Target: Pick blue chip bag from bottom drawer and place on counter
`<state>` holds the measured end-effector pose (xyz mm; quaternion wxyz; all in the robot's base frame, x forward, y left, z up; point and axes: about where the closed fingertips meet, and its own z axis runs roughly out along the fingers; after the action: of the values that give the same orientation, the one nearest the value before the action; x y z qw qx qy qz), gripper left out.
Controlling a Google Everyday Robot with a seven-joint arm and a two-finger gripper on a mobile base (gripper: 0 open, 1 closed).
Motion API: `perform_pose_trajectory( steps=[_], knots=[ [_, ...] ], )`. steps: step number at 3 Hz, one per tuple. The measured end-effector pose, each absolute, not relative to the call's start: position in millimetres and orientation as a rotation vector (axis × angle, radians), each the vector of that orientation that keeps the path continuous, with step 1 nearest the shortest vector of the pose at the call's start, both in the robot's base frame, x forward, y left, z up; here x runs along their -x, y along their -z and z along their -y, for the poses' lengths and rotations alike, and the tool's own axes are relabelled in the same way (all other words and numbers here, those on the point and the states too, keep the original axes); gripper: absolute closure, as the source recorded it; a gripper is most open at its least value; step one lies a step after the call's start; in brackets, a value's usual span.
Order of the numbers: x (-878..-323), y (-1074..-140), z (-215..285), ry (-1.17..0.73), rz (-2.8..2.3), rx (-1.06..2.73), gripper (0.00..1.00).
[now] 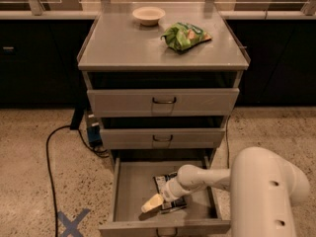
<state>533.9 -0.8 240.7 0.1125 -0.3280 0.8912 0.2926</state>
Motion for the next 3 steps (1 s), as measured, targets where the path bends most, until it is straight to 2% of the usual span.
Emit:
perform_pose_trajectory(
  steps=[1, 3],
  knots=[
    [-560.0, -216.4, 1.5, -0.755, -2.658, 0.896, 0.00],
    [-581.1, -199.1, 10.9, -0.699, -2.690, 0.826, 0.00]
  ],
)
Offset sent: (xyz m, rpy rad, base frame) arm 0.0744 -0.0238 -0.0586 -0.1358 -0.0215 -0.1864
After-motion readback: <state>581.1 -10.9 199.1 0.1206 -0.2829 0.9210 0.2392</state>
